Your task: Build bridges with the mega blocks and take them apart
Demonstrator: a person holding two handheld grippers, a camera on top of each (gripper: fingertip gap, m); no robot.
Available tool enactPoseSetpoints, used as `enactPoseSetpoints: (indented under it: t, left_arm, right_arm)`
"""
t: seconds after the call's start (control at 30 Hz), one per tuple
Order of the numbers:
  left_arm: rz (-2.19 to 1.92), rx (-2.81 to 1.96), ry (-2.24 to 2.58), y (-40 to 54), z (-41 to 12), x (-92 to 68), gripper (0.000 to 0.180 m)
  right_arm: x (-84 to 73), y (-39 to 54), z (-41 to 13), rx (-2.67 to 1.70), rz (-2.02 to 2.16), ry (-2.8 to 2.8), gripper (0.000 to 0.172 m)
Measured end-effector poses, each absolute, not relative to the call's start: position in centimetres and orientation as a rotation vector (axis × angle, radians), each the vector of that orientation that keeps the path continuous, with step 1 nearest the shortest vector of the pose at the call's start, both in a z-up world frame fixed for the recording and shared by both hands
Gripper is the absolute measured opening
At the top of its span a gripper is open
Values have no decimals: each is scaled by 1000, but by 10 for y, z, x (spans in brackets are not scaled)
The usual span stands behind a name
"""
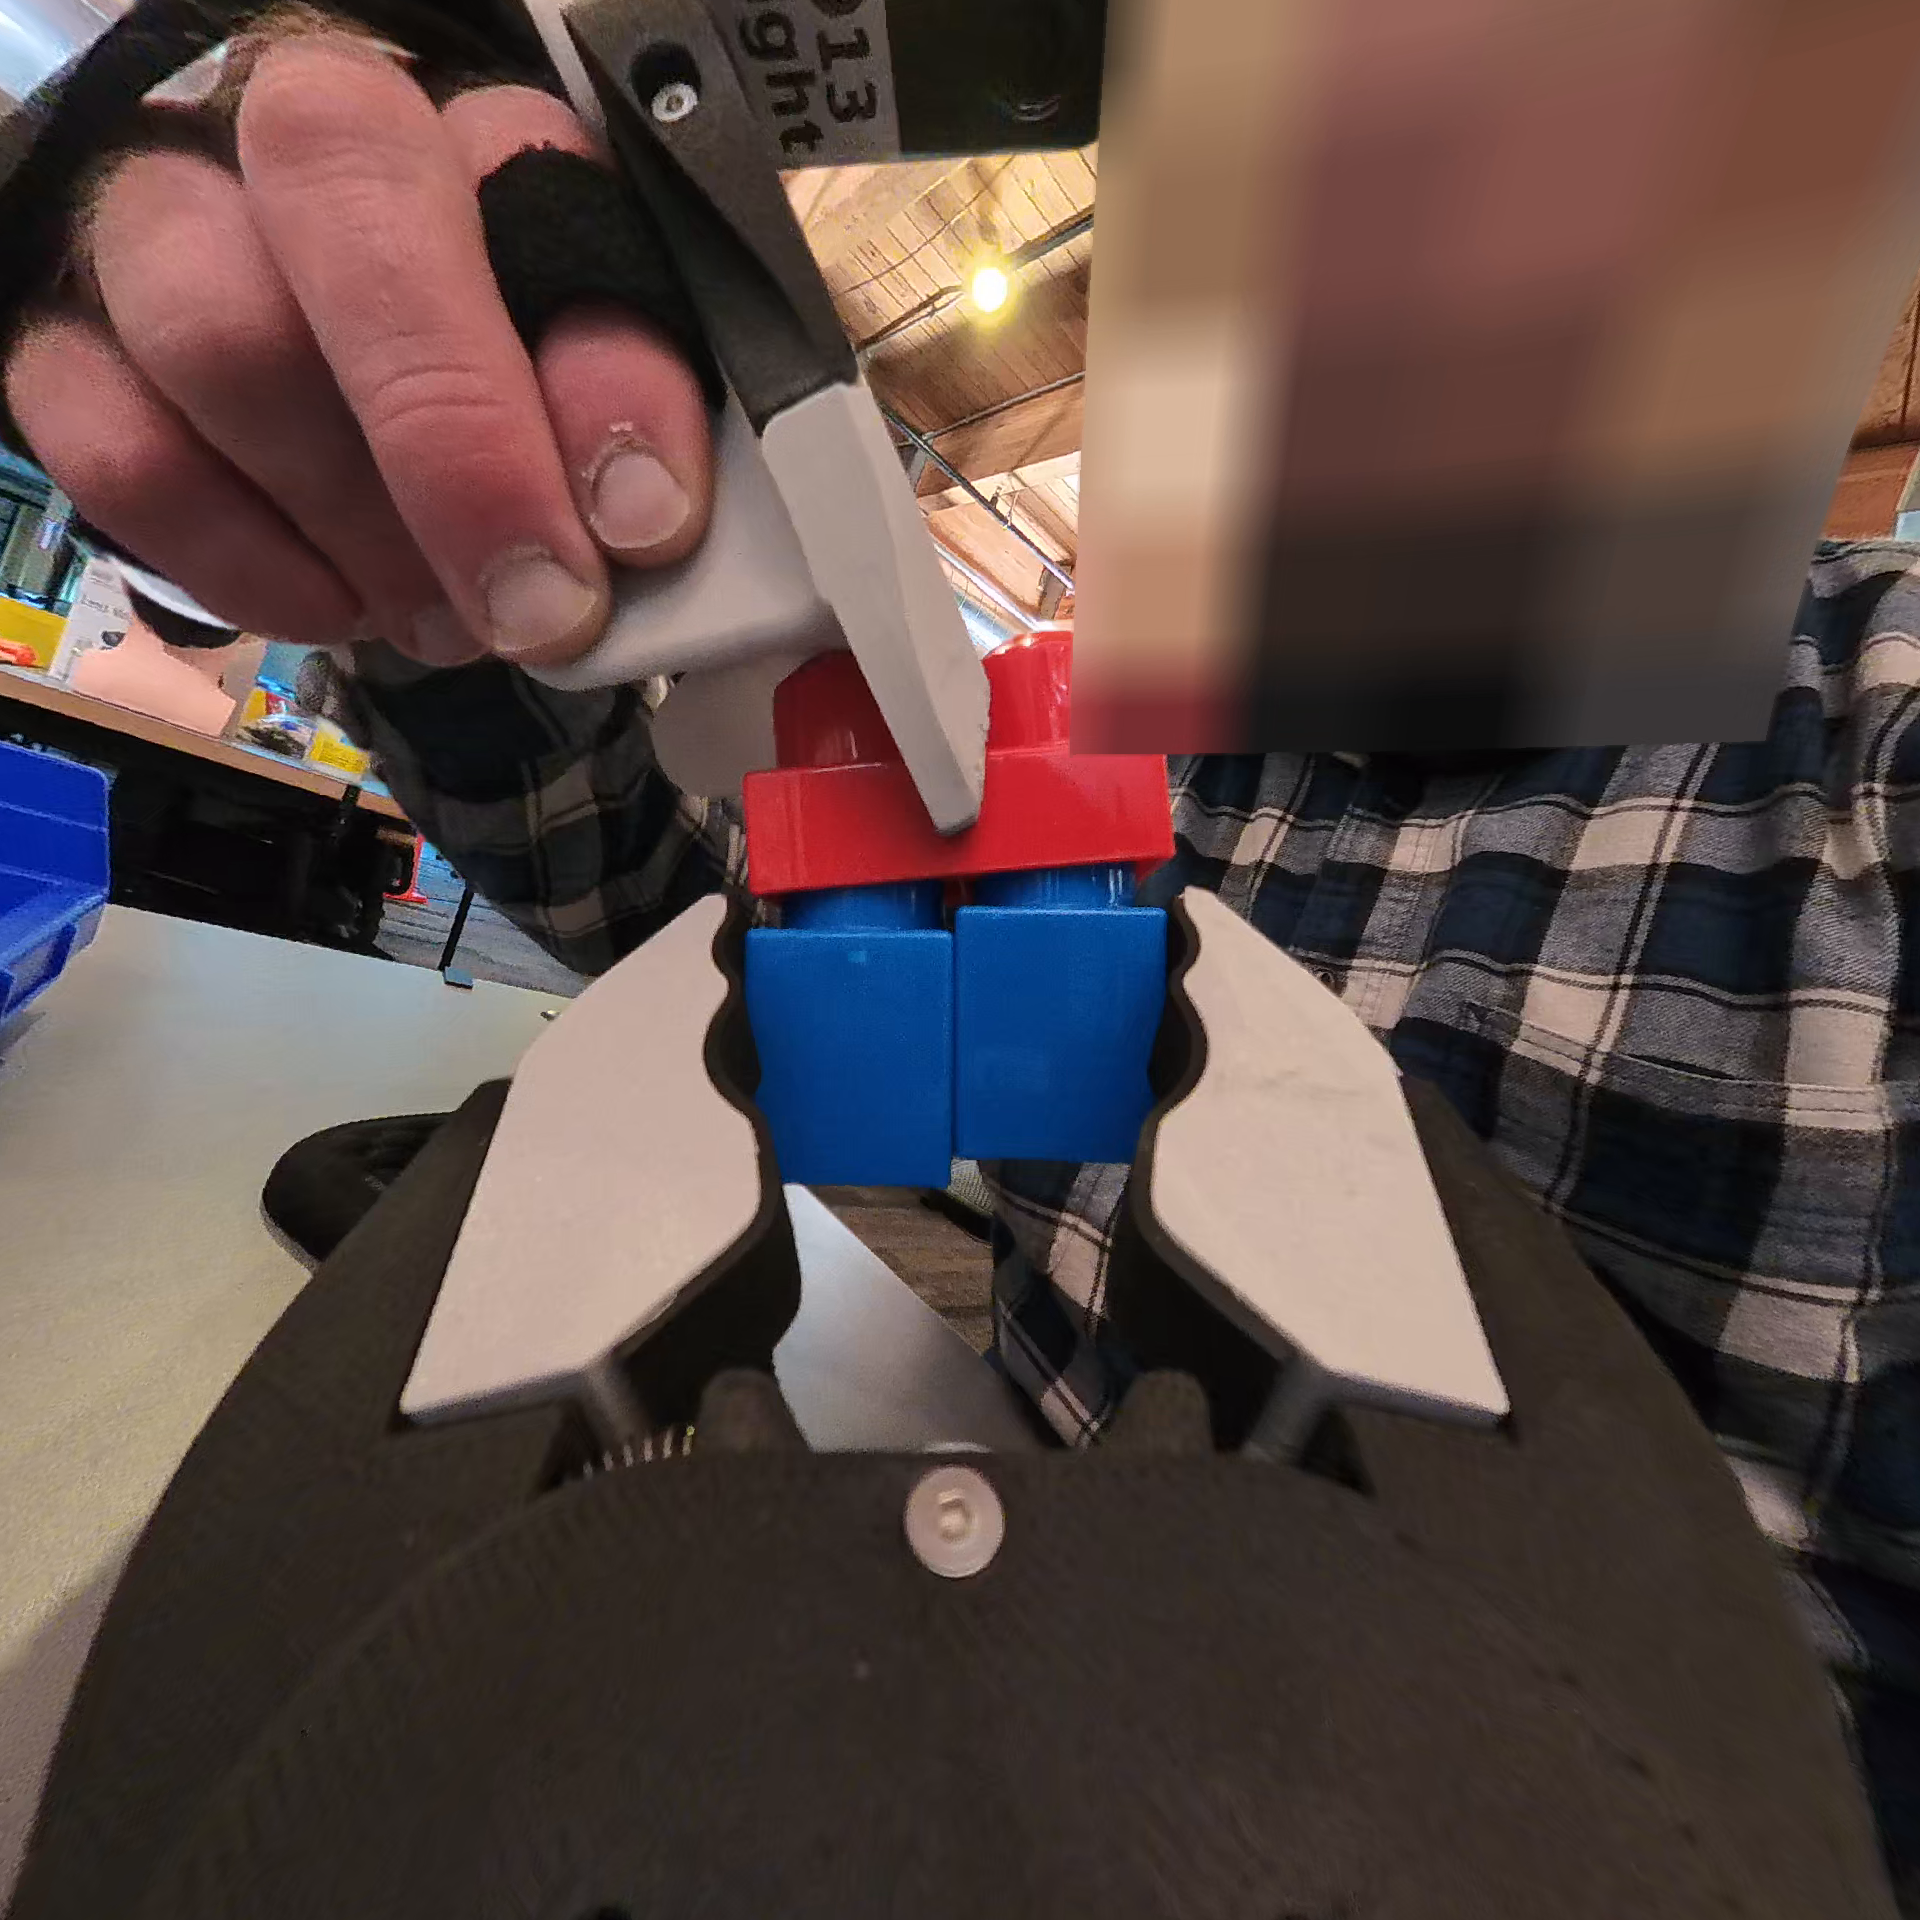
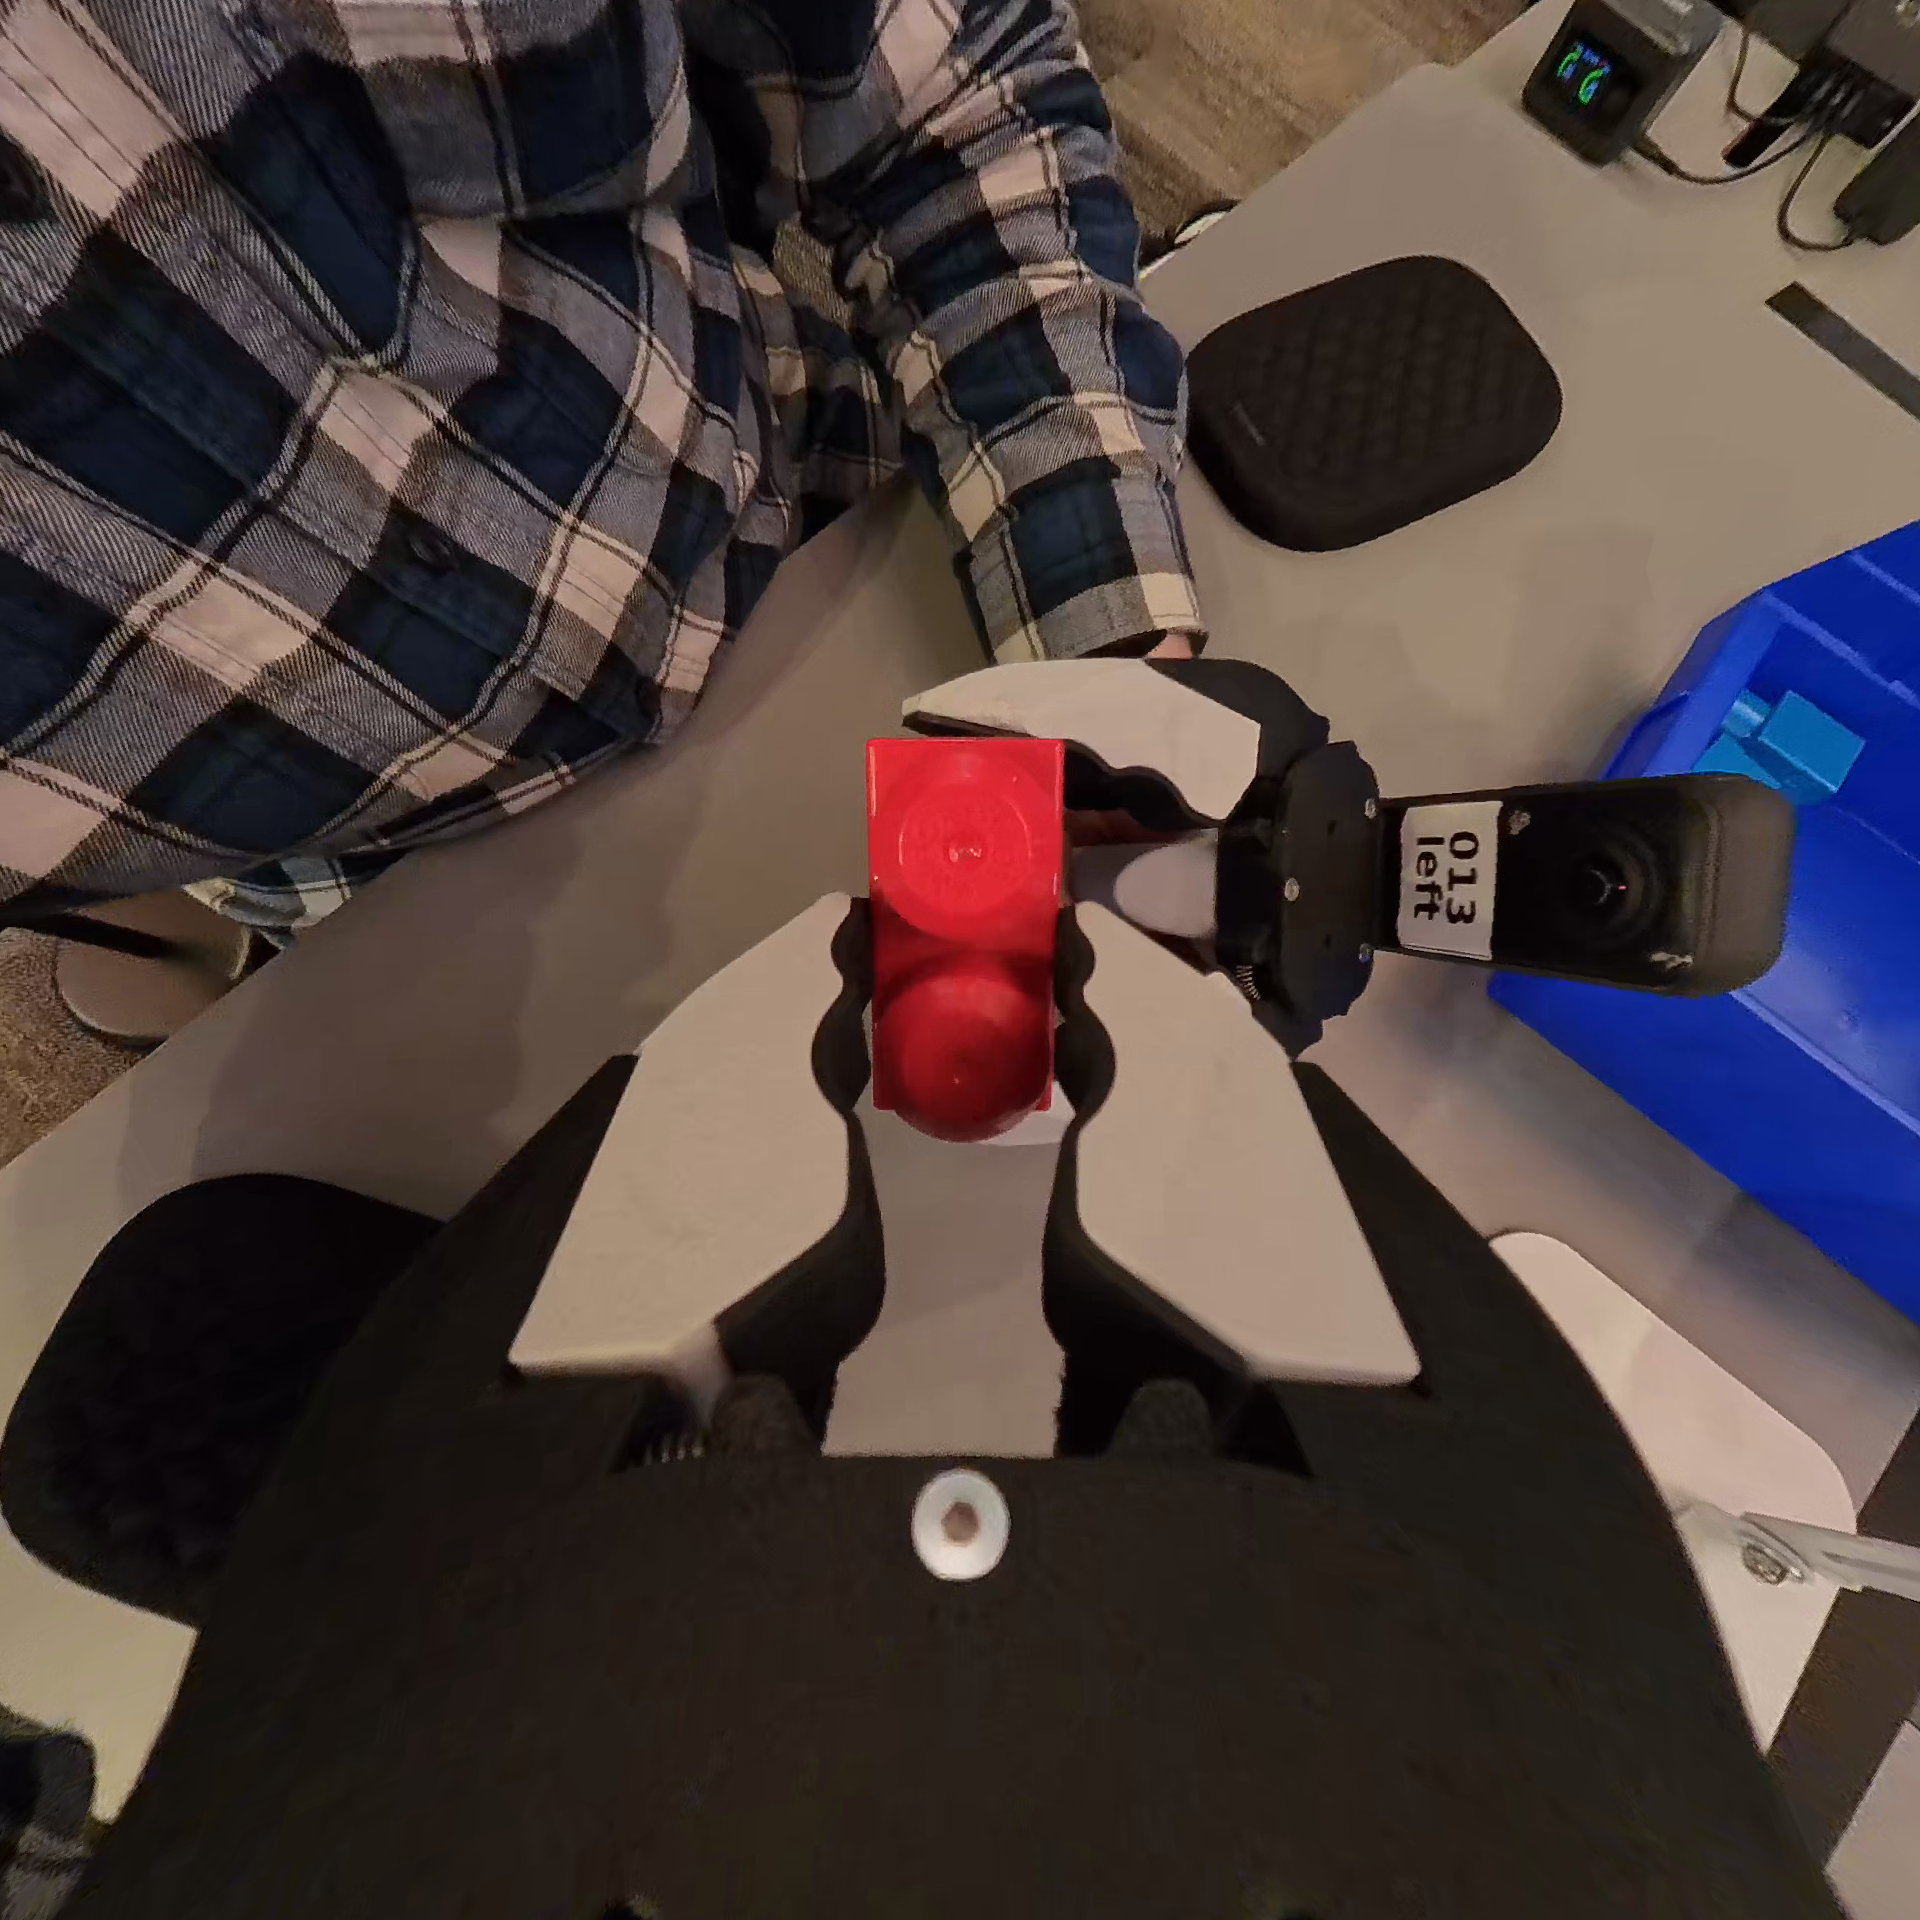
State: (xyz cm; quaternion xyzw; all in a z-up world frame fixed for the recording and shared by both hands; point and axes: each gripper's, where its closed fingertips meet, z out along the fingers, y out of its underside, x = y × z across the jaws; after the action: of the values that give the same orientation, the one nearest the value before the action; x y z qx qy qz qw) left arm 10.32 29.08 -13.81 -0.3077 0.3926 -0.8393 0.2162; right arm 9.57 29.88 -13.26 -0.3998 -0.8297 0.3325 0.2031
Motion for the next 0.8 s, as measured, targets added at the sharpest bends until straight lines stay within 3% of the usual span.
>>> enactPoseSetpoints:
  t: [0.03, 0.17, 0.33, 0.4, 0.7, 0.8]
  left_arm:
    - [-2319, -862, 1096, 291, -139, 104, 74]
    - [-2320, -857, 1058, 294, -138, 104, 74]
    - [-2293, -825, 975, 309, -122, 99, 74]
    - [-2266, -819, 899, 320, -113, 95, 73]
    - [-2247, -826, 666, 341, -86, 104, 74]
    - [-2264, -809, 678, 334, -80, 112, 74]
  right_arm:
    - [96, 299, -134, -1119, 921, -2323, 34]
    - [92, 303, -132, -1160, 918, -2281, 39]
    - [81, 327, -119, -1218, 734, -2074, 113]
    - [82, 344, -107, -1173, 520, -1947, 124]
    - [67, 348, -85, -921, 2, -1627, 142]
    - [62, 350, -87, -900, -65, -1645, 136]
